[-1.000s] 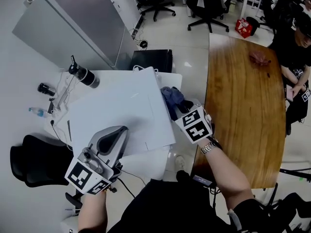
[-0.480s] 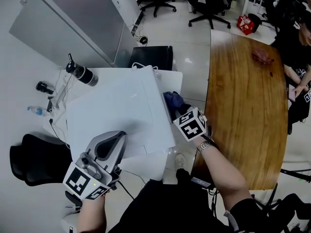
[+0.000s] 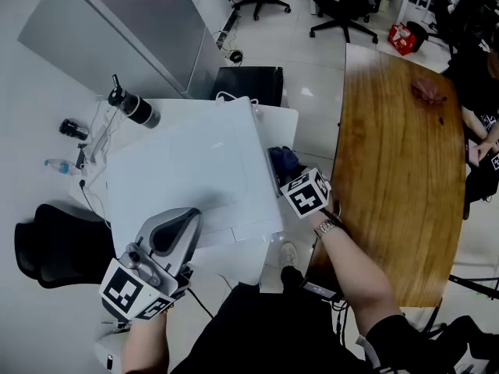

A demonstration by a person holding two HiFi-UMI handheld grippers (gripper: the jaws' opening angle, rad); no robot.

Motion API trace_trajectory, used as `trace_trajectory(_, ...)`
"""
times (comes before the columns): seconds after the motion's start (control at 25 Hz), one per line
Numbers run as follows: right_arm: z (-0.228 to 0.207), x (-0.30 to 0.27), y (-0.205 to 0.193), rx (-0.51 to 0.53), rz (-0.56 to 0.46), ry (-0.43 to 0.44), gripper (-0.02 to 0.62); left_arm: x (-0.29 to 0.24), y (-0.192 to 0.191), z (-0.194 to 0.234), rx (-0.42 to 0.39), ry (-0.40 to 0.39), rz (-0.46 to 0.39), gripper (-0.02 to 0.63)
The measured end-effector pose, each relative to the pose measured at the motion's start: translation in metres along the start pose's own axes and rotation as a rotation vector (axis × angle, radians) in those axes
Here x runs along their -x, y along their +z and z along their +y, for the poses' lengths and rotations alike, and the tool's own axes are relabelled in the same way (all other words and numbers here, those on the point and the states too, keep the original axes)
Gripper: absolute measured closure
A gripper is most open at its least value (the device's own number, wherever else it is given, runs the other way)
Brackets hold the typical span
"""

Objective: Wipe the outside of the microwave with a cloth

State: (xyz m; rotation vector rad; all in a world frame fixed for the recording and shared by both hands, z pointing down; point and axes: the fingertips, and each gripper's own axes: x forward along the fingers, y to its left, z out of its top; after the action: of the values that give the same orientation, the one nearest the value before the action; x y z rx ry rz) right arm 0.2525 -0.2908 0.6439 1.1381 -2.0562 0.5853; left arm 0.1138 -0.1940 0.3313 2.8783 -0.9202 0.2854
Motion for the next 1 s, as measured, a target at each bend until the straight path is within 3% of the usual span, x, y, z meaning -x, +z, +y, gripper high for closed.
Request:
trace_trajectory(0.48, -0.003, -0.007, -0.026, -0.015, 0.065, -0.031, 0.534, 0.018, -0.008, 0.003, 0.013, 0.029, 0.004, 0.601)
trace_trajectory(1.0, 0.011, 0.089, -0.032, -0.064, -0.023, -0.187, 0.534, 0.082, -0.011, -0.009, 0.027, 0.001, -0.095, 0.601)
